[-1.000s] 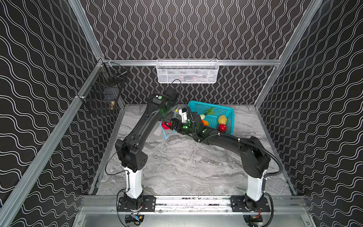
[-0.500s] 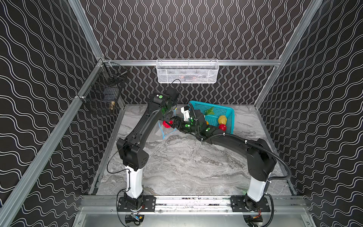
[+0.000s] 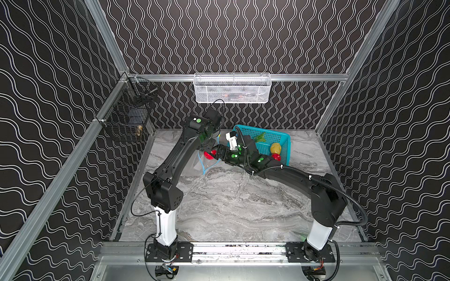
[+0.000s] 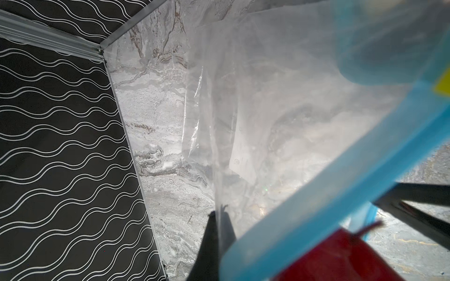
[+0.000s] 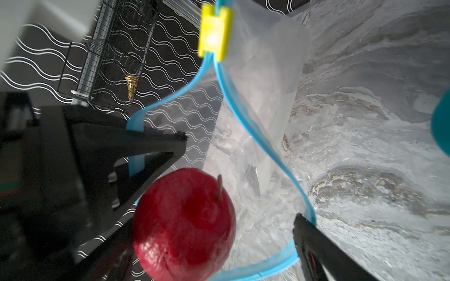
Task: Place the food in the zip-top bag and seal the zipper
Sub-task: 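Lower the red apple into the open bag mouth with the right gripper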
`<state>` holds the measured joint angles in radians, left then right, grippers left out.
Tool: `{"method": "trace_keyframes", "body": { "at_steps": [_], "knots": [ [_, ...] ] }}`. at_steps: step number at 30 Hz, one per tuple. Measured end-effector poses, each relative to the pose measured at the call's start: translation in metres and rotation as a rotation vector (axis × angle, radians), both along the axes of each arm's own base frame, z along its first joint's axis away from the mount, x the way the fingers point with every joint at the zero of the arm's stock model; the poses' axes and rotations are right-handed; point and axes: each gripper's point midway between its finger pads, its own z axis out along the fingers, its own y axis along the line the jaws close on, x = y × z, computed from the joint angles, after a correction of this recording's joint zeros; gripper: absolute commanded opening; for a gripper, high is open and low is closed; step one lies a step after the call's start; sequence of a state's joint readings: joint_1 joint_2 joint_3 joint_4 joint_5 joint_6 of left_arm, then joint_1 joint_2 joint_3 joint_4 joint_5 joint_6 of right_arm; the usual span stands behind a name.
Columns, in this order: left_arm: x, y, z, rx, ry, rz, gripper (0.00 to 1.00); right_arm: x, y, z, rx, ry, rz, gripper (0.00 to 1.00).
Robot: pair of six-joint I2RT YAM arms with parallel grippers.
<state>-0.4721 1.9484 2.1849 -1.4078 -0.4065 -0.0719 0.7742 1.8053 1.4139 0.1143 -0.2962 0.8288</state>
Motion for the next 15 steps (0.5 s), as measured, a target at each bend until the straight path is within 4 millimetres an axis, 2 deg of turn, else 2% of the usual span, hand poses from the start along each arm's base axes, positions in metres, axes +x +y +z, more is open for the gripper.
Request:
{"method": "trace_keyframes", "body": {
  "at_steps": [10, 15],
  "knots": [
    [-0.0018, -0.0056, -0.0041, 0.007, 0.011, -0.014, 0.00, -0.0074, -0.0070, -0.0020, 0.004, 0.020, 0.006, 0.99],
    [-0.0015, -0.0055, -0.0036, 0.009, 0.008, -0.014, 0.00, -0.0099, -0.0103, 0.0043, 0.011, 0.011, 0.005, 0.99]
  ]
}}
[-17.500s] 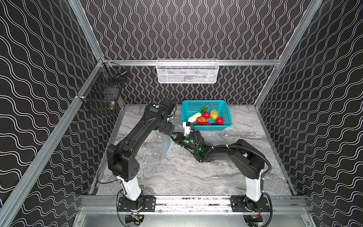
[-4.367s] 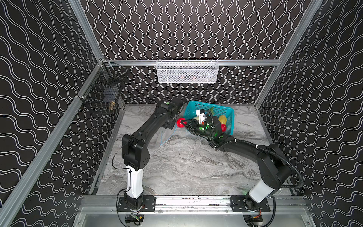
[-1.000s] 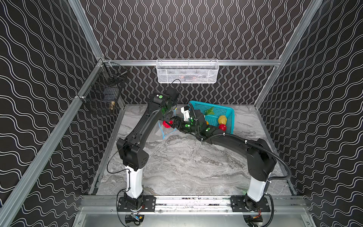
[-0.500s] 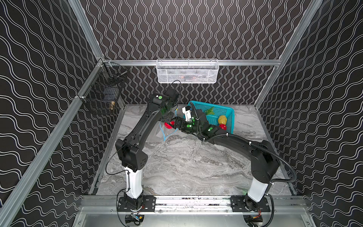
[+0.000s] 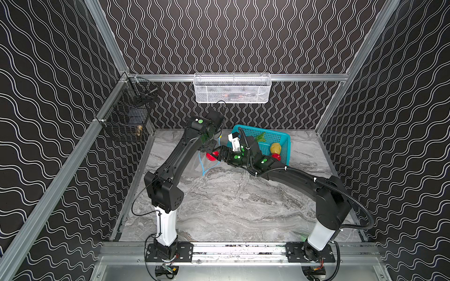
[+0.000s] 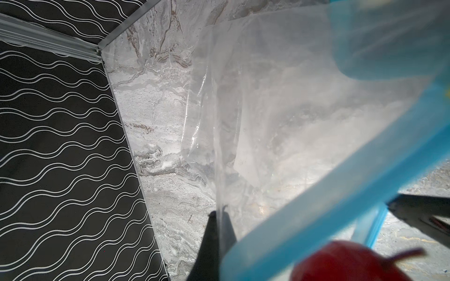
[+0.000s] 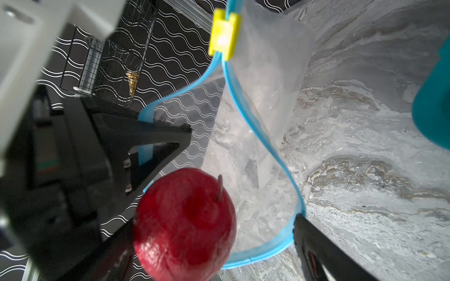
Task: Place the food in the zip-top bag and seal the zipper
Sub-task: 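Lower the red apple into the open bag mouth with the right gripper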
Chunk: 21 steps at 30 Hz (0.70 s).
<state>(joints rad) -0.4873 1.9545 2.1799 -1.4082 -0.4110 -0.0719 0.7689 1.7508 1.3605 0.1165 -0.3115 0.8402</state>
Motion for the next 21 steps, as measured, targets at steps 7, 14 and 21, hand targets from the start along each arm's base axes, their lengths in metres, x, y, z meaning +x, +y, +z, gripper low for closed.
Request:
{"method": "trace_keyframes", "body": {
  "at_steps": [7, 14, 21],
  "knots": [
    [-0.001, 0.000, -0.002, 0.004, 0.008, -0.001, 0.00, -0.007, -0.003, -0.001, 0.011, -0.003, 0.014, 0.99],
    [-0.002, -0.004, -0.004, -0.010, 0.019, -0.020, 0.00, -0.012, -0.003, 0.003, 0.034, -0.015, 0.029, 0.99],
    [-0.005, -0.006, -0.004, -0.016, 0.031, -0.031, 0.00, -0.013, -0.005, 0.003, 0.042, -0.043, 0.033, 0.99]
  ]
}}
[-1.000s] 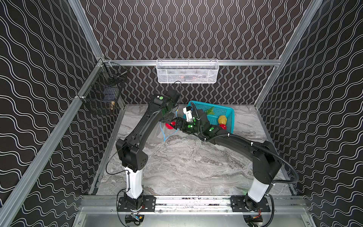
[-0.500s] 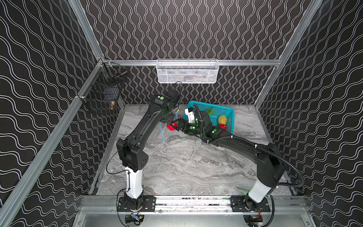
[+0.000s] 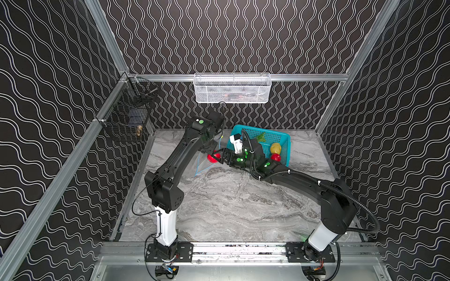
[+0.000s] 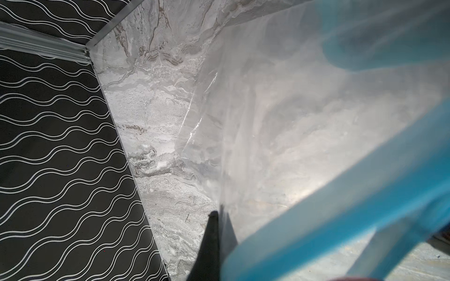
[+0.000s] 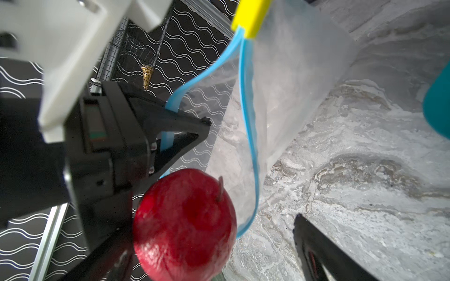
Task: Place the food in the zip-top bag and seal the zipper
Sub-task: 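Lower the red apple into the open bag mouth with the right gripper, then open the right gripper to drop the apple into the bag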
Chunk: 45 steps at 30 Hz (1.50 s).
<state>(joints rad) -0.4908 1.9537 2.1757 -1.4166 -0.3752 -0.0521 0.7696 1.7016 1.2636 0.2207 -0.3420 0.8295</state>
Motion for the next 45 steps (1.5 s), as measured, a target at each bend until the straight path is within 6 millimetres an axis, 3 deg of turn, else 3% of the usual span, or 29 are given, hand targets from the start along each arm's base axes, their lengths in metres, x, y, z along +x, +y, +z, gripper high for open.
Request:
{"method": "trace_keyframes", "body": {
  "at_steps": [11, 22, 35, 45],
  "knots": [
    [-0.005, -0.016, 0.006, -0.094, 0.020, -0.033, 0.00, 0.004, 0.013, 0.002, 0.128, -0.120, 0.038, 0.99],
    [-0.007, -0.015, 0.012, -0.098, -0.005, -0.037, 0.00, 0.015, 0.031, -0.008, 0.185, -0.175, 0.065, 0.99],
    [0.010, 0.005, 0.031, 0.030, -0.099, 0.020, 0.00, 0.050, 0.006, 0.004, -0.005, -0.144, -0.156, 0.99],
    [0.020, 0.025, 0.062, 0.133, -0.212, 0.068, 0.00, 0.071, 0.009, -0.044, -0.231, -0.047, -0.188, 0.99]
  ]
}}
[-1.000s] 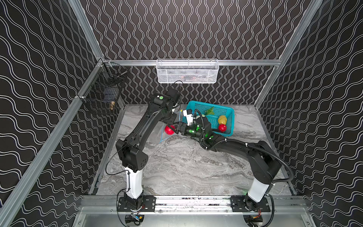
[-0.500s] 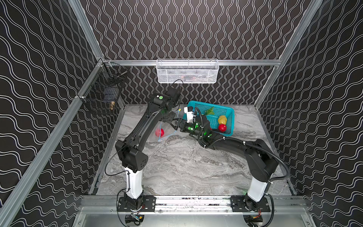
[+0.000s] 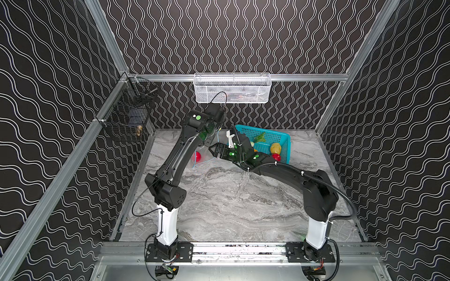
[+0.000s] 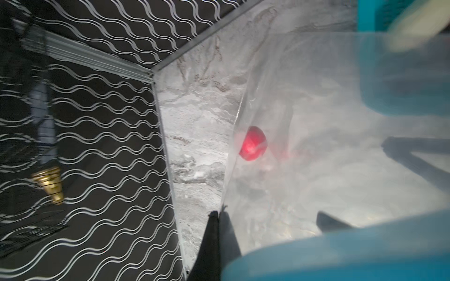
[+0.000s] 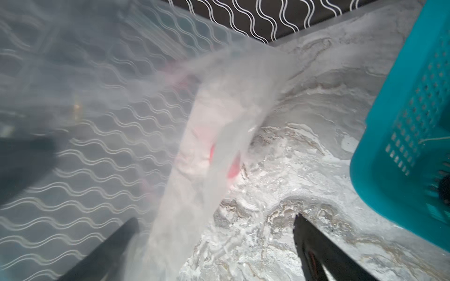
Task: Place the food in the zip-top bag and seal the zipper
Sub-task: 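Open the right gripper to drop the apple into the bag, then move the open right gripper back over the basket while the left holds the bag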
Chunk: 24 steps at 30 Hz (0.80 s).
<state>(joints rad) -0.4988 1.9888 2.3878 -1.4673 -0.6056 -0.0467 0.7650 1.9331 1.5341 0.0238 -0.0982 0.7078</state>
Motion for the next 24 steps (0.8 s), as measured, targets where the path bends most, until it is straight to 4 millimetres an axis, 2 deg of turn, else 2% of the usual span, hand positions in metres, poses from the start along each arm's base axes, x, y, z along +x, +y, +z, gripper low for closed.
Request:
{"method": "trace_keyframes", "body": {
  "at_steps": [3, 5, 11, 16, 18, 24],
  "knots": [
    [0.000, 0.009, 0.009, 0.046, -0.029, 0.013, 0.00, 0.000, -0.004, -0.018, -0.058, 0.037, -0.009, 0.99],
    [0.001, 0.014, 0.013, 0.085, -0.042, 0.020, 0.00, 0.001, -0.008, -0.022, -0.081, 0.045, -0.026, 0.99],
    [0.004, 0.021, 0.016, 0.148, -0.051, 0.030, 0.00, 0.009, -0.021, -0.016, -0.084, 0.044, -0.057, 0.99],
    [0.007, 0.018, 0.001, 0.169, -0.025, 0.032, 0.00, 0.001, -0.022, -0.012, -0.054, 0.043, -0.030, 0.99],
    [0.007, 0.016, -0.006, 0.169, -0.014, 0.031, 0.00, -0.004, -0.020, -0.005, -0.035, 0.044, -0.008, 0.99],
    [0.008, 0.006, -0.016, 0.129, 0.003, 0.024, 0.00, -0.010, -0.015, 0.034, 0.040, -0.009, 0.051, 0.99]
  ]
}}
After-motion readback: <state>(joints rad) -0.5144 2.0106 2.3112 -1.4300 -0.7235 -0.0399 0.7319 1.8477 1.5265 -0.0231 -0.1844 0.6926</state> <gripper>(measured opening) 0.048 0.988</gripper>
